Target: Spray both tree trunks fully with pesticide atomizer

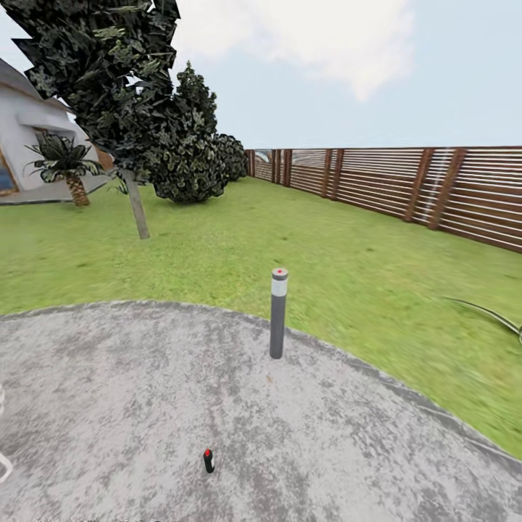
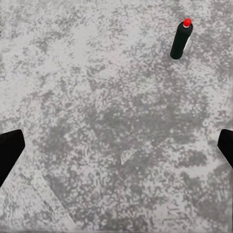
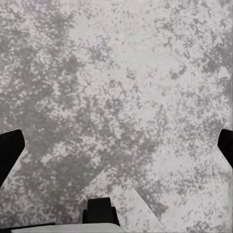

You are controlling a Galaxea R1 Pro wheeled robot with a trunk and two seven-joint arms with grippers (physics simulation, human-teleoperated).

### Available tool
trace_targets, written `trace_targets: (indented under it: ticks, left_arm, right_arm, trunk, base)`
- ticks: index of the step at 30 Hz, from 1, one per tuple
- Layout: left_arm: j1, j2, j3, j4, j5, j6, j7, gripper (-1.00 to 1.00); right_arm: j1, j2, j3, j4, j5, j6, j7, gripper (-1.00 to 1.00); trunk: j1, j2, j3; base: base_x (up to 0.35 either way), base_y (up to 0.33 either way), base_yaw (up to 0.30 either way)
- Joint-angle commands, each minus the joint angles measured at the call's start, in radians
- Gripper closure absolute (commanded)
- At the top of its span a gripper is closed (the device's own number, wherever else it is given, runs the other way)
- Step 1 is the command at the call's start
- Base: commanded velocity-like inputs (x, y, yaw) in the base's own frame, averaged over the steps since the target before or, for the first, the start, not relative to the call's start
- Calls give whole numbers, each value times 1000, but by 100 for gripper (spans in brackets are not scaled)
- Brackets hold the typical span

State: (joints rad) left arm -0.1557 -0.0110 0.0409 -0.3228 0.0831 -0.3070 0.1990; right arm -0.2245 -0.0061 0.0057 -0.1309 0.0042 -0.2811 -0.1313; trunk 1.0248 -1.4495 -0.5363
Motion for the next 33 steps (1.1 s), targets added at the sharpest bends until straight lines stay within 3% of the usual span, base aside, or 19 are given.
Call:
trace_targets:
  ticks: [1, 9, 23, 33]
  left_arm:
    - [-1, -1, 4, 1, 7, -4, -3, -100]
    - [-1, -1, 3, 1, 7, -4, -3, -100]
    - [-1, -1, 2, 1, 6, -4, -3, -100]
    - [-1, -1, 2, 1, 6, -4, -3, -100]
  right_arm:
    - [-1, 0, 1, 1, 0, -3, -2, -100]
    - [-1, 0, 1, 1, 0, -3, -2, -100]
    - [0, 0, 1, 1, 0, -3, -2, -100]
    - [-1, 0, 1, 1, 0, -3, -2, -100]
  trunk:
    - [0, -1, -2]
    - [0, -1, -8]
    - [0, -1, -18]
    - [0, -1, -24]
  base:
    - [112, -301, 279]
    - [5, -307, 279]
    - [-151, -262, 279]
    - [68, -310, 235]
